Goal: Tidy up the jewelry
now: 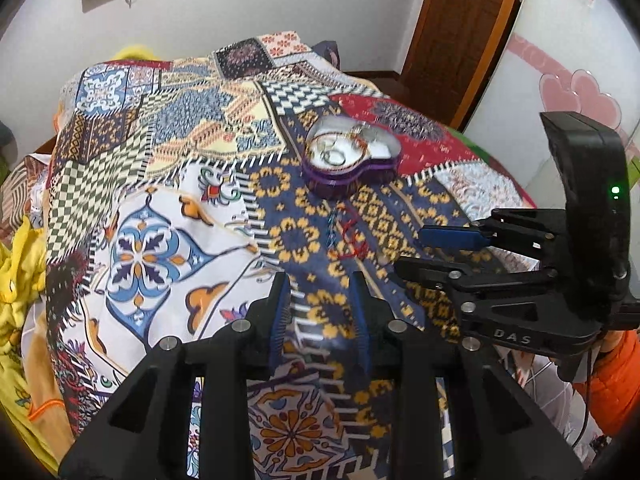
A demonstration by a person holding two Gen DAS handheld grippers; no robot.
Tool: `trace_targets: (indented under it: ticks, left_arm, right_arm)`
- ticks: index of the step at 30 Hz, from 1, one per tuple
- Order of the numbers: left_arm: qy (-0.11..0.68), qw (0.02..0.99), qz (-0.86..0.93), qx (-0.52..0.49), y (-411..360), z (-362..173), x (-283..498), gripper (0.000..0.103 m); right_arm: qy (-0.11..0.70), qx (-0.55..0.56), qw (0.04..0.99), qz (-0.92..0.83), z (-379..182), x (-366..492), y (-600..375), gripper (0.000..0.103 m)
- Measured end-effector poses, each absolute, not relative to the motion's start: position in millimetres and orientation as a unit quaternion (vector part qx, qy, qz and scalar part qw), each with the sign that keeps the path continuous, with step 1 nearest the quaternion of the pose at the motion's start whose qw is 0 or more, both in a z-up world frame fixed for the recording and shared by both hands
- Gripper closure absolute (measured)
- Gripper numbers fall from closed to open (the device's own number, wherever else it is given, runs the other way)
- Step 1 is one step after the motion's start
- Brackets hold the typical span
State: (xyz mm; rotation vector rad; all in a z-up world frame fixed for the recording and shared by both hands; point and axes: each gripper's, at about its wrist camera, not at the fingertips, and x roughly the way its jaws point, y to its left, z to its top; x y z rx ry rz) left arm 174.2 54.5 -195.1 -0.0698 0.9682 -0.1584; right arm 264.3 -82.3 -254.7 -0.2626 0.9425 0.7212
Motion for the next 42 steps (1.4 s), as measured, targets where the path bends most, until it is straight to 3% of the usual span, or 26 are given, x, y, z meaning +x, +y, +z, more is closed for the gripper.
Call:
trace_targets:
  ticks: [11, 16, 39, 40, 42]
  left_arm:
    - [0.472, 0.877, -0.08, -0.034, 56, -209, 175, 0.074]
    - [0.469, 0.879, -0.079, -0.029, 53, -211, 180, 0.074]
    - [0.495, 0.864, -0.09, -0.038, 33, -241, 232, 0.074]
    - [0.493, 0.864, -0.089, -0.039, 33, -241, 233, 0.075]
    - [0.49, 0.868, -0.079, -0.034, 34, -242, 234, 0.088]
  right_arm:
    - [0.424, -0.177, 0.816, 0.35, -267, 263, -69, 0.067]
    - [0.413, -0.176, 0.824, 0.347, -268, 263, -69, 0.084]
    - [0.391, -0.102, 0.856, 0.322, -242, 290, -113, 0.085]
    - [0.39, -0.1, 0.857, 0.322, -242, 290, -114, 0.085]
    - [0.39, -0.096, 0.858, 0.321, -242, 292, -115, 0.085]
